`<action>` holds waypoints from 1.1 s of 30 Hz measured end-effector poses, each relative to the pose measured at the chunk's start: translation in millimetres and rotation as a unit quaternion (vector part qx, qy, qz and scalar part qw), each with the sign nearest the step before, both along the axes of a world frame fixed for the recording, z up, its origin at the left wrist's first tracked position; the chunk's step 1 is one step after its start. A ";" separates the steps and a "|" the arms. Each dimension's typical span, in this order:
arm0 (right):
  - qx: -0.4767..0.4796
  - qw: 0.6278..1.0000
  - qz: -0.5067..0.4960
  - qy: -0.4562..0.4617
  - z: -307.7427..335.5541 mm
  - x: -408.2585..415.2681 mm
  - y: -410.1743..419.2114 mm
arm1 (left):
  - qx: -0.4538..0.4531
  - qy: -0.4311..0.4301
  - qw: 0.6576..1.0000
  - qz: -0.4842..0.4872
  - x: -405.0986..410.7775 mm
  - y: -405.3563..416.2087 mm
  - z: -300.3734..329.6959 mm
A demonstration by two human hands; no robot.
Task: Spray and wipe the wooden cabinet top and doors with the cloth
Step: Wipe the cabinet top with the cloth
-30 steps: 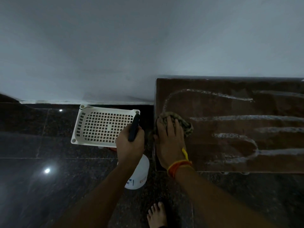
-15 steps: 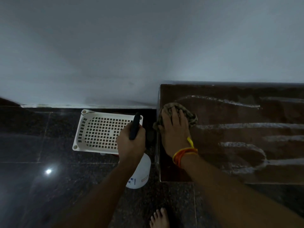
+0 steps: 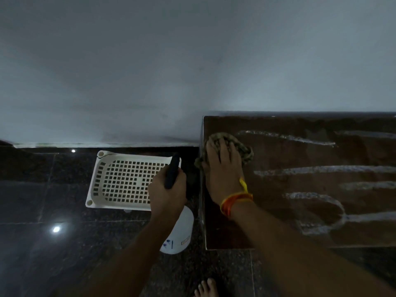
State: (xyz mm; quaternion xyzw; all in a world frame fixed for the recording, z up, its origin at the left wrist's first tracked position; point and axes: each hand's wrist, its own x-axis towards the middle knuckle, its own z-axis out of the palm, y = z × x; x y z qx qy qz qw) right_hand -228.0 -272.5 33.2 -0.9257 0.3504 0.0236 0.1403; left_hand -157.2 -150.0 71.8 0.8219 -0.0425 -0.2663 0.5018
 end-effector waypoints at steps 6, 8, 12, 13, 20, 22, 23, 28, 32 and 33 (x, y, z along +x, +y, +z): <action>0.003 1.000 0.004 0.023 -1.3 26.0 -26.2 | -0.003 -0.005 1.000 -0.008 2.5 1.0 2.1; 0.004 1.000 0.005 0.025 0.3 10.1 -9.7 | 0.004 -0.005 1.000 -0.005 4.1 0.2 3.2; 0.011 1.000 -0.022 -0.012 6.4 -1.7 2.1 | 0.001 -0.007 1.000 -0.006 5.6 -5.4 2.6; 0.005 1.000 -0.021 -0.009 5.1 5.0 -4.0 | 0.000 -0.010 1.000 -0.009 6.2 -6.9 1.4; 0.018 0.999 -0.019 -0.039 1.4 56.5 -54.9 | -0.019 -0.011 0.999 -0.032 7.2 -10.3 -4.6; 0.018 0.999 -0.019 -0.040 1.6 47.5 -47.0 | -0.017 -0.006 0.999 -0.029 5.6 -10.7 -4.1; 0.013 0.999 -0.016 -0.040 2.0 41.2 -40.5 | -0.012 -0.003 1.000 -0.025 5.3 -11.6 -3.7; 0.006 1.000 -0.012 -0.023 0.3 41.1 -44.3 | -0.008 0.006 1.000 -0.025 4.9 -13.1 -5.8; 0.015 0.999 -0.011 -0.041 0.0 53.2 -57.2 | -0.006 -0.004 1.000 -0.030 5.4 -11.1 -6.7; 0.014 0.999 -0.008 -0.044 -1.2 48.1 -56.1 | -0.005 -0.006 1.000 -0.027 4.8 -10.2 -6.1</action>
